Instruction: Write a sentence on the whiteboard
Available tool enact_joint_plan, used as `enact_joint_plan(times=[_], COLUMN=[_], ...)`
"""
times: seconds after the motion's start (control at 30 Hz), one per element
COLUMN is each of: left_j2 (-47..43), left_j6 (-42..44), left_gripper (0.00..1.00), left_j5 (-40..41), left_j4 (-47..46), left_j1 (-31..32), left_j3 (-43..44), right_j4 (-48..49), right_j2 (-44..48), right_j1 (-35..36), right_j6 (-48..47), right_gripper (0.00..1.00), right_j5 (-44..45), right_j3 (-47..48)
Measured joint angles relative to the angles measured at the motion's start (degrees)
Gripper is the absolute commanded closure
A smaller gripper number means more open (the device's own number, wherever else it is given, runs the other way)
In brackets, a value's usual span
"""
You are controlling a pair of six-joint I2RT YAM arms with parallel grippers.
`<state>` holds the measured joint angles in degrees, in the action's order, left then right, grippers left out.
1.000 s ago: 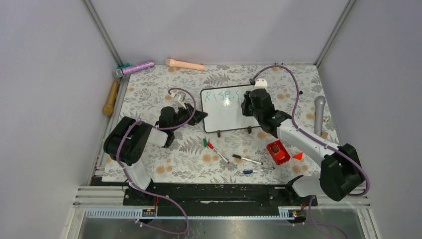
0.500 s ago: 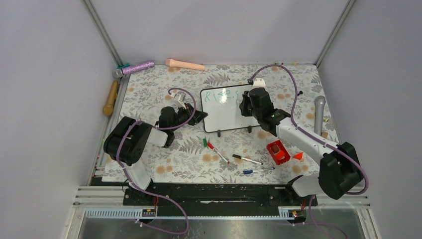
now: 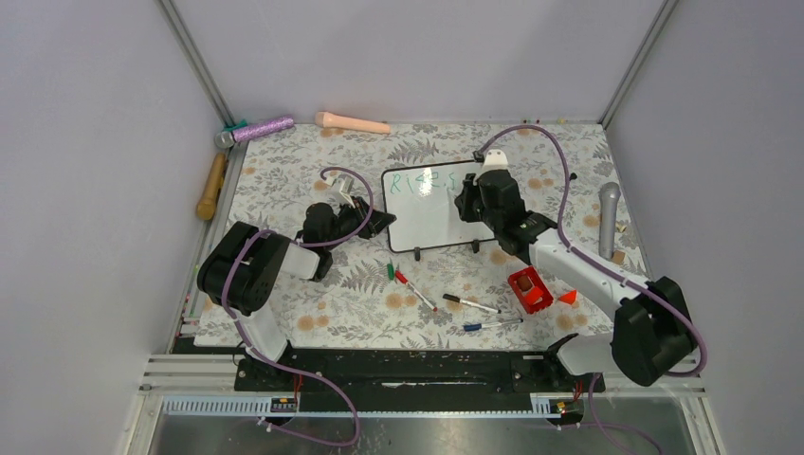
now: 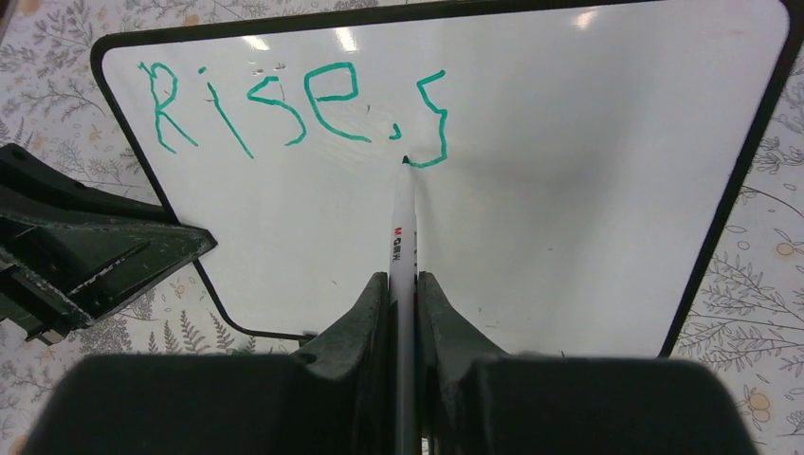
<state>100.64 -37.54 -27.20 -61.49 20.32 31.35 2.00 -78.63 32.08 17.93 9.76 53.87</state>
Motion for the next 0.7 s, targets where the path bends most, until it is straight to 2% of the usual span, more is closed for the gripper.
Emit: enact_joint_plan(times=[0.23,0.7], left_j2=[0.0,0.0], left_j6=[-0.2,-0.48], left_gripper=[1.0,1.0], left_j5=[-0.02,-0.04], left_j4=[-0.09,-0.07], left_j1=[-0.02,-0.02], left_j3=[0.0,0.0], right_j4=[4.07,5.51], right_j2=[7.13,8.59], right_j1=[-0.02,-0.72], right_j6=[-0.76,0.5], right_gripper=[1.0,1.0], right_j5=[1.92,2.58], right_j3=[-4.9,-4.9])
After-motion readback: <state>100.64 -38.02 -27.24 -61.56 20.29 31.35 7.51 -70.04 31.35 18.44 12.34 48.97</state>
